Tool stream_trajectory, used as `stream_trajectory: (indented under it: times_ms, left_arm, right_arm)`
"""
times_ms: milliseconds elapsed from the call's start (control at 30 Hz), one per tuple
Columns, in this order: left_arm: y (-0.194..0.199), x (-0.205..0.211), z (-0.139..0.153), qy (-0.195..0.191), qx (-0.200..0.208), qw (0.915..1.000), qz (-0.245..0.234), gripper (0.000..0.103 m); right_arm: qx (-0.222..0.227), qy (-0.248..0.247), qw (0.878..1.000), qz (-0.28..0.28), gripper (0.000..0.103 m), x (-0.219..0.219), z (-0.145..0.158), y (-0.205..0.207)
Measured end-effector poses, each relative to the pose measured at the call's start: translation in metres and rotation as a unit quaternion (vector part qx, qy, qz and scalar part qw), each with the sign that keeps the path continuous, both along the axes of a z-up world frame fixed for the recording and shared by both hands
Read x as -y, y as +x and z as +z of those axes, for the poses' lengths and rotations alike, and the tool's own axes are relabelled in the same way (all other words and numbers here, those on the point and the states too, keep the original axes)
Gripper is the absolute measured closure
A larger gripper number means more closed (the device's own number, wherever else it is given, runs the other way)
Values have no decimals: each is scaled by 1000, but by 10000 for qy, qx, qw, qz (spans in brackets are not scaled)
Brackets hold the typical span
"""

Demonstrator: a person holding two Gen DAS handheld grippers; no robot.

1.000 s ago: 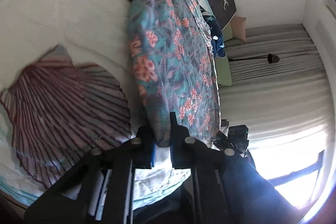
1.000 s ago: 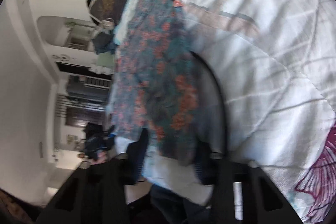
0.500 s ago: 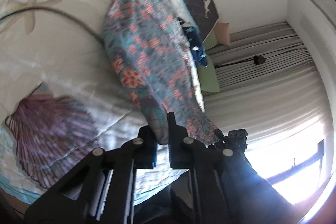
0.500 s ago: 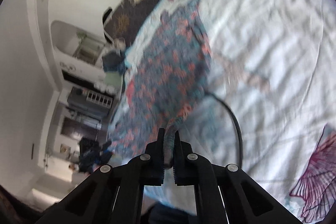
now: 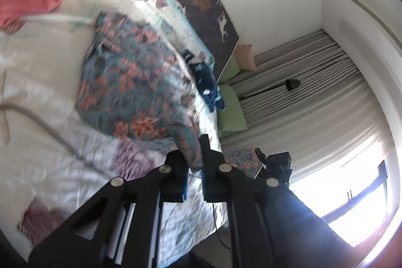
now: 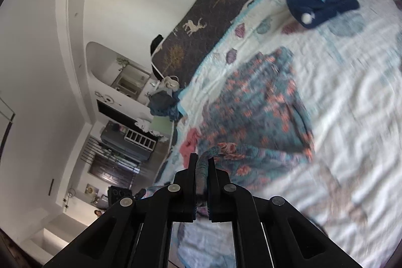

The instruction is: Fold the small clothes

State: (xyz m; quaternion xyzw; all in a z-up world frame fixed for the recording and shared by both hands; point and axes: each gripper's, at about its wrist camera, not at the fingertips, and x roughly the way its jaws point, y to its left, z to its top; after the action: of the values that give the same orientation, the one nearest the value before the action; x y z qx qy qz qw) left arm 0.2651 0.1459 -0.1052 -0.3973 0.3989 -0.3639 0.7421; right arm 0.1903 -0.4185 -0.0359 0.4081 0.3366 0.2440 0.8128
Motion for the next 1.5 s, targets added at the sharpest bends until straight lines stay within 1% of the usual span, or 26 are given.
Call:
stream_trajectory:
  times_ms: [167,233,300,433,500,600,733,867,933,967,1067,1133,1200,1267,1300,1333,1367,1400,1433,1467,1500]
  left_arm:
    - [36,3,19,-47,113,9999,103,94]
    - [53,5,27,-24,159,9998,128,94]
    - [66,6,33,-4,220,9997,144,94]
    - [99,10,48,-42,303,9994,181,94]
    - [122,15,57,41,384,9990,202,94]
    - [153,22,63,108,398,9989,205,94]
    - [197,32,60,171,317,9991,227,94]
    - [243,41,43,229,133,9990,354,94]
    - [269,49,27,349,-12,9986,404,94]
    - [275,51,21,373,-65,9984,418,94]
    - [305,57,-11,419,-357,9971,518,94]
    - [327,59,-44,433,-645,9942,738,94]
    - [342,58,-70,272,-915,9913,910,94]
    - [351,56,-94,-60,-1199,9873,1044,93]
    - [355,56,-107,-180,-1445,9829,1124,84]
    - [357,55,-116,-214,-1676,9785,1184,73]
    - [359,54,-125,-258,-1917,9731,1254,57]
    - [360,50,-133,-386,-2119,9671,1351,55]
    - [360,47,-136,-539,-2204,9638,1402,55]
    - [360,42,-136,-696,-2238,9612,1453,55]
    - [361,37,-133,-760,-2216,9601,1529,53]
  right_arm:
    - [113,82,9999,27,99,6,20,44]
    - [132,119,9998,56,99,5,31,69]
    - [191,160,9996,104,99,4,39,85]
    - [308,-83,9995,48,99,3,59,122]
    - [310,-61,9995,10,99,6,63,139]
    - [239,-44,9997,-81,99,12,65,173]
    - [115,-5,9997,-208,99,20,55,213]
    - [-69,61,9993,-365,99,31,34,256]
    - [-236,74,9988,-428,99,35,20,277]
    - [-297,68,9986,-442,99,36,14,285]
    - [-647,56,9965,-534,99,40,-21,318]
    - [-878,80,9946,-546,99,42,-43,335]
    - [-1236,98,9910,-510,99,44,-75,357]
    - [-1568,-24,9858,-604,98,49,-100,374]
    - [-1644,-40,9843,-637,96,51,-108,378]
    - [-1721,-39,9829,-659,95,53,-114,382]
    - [-1923,-65,9787,-722,94,55,-123,386]
    - [-2139,-182,9738,-755,79,57,-128,389]
    - [-2392,-400,9671,-767,64,58,-131,392]
    - [-2464,-569,9646,-752,61,58,-131,394]
    - [-2332,-720,9671,-720,54,57,-125,393]
